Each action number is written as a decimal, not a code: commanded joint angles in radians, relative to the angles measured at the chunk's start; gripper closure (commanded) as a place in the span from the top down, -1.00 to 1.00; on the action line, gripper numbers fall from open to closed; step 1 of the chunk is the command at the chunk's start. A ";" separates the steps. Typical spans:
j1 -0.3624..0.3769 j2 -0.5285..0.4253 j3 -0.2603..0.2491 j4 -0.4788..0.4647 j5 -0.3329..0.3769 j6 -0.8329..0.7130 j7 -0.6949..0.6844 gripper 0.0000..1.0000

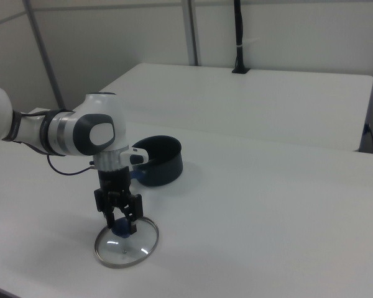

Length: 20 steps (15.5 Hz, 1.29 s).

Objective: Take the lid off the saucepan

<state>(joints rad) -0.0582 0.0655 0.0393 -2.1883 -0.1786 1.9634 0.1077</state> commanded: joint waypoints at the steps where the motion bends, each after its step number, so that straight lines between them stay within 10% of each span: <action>1: -0.012 -0.009 -0.004 0.033 0.005 -0.046 0.023 1.00; 8: -0.133 -0.128 -0.051 0.166 -0.025 -0.084 0.004 1.00; 11: -0.124 -0.118 -0.084 0.356 0.002 -0.175 0.013 1.00; 20: -0.009 -0.130 -0.067 0.521 0.126 -0.291 0.080 1.00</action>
<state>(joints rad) -0.0972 -0.0723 -0.0282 -1.7049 -0.0676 1.6964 0.1732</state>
